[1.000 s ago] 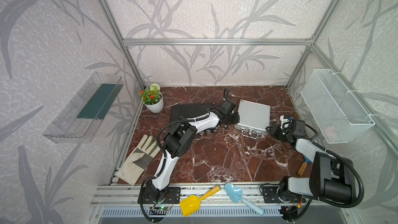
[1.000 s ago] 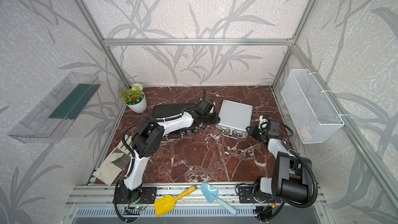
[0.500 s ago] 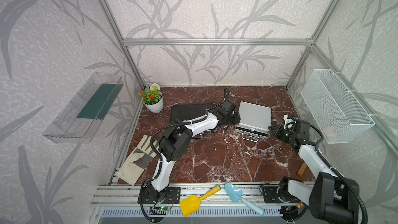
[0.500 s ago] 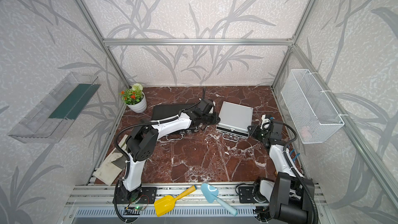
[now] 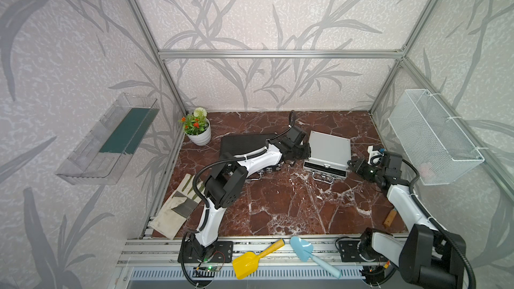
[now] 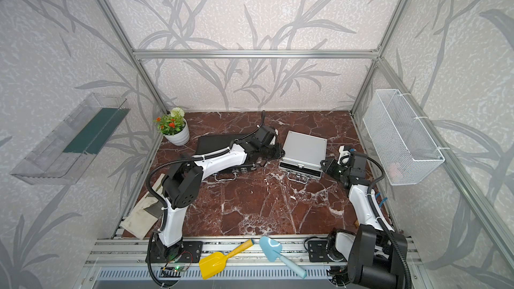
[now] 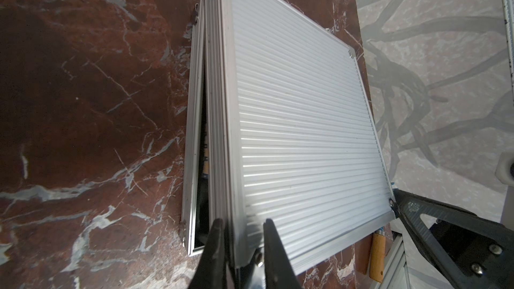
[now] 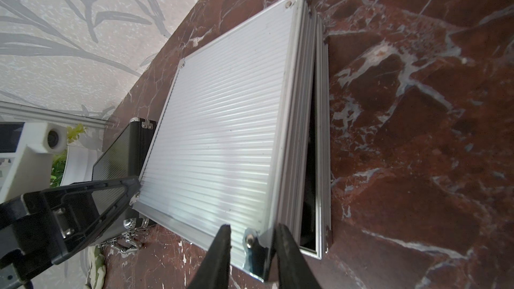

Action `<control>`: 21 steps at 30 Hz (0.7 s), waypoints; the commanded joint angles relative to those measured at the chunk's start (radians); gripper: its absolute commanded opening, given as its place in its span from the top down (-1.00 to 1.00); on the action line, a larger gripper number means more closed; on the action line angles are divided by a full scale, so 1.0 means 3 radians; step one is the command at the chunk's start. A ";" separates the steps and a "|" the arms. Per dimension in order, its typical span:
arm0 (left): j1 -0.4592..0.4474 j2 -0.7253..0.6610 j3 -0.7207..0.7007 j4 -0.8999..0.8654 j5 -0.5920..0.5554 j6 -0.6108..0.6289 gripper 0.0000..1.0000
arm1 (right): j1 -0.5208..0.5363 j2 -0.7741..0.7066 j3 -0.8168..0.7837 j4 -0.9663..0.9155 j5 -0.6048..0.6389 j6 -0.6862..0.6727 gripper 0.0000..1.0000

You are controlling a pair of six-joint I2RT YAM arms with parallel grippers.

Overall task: Open the poker set cases
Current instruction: Open the case lid on the poker set case.

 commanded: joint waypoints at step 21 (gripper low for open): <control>0.0073 0.0371 0.1185 0.0140 0.0930 -0.0364 0.70 | 0.0070 0.0303 0.0688 0.0326 -0.0409 0.0384 0.39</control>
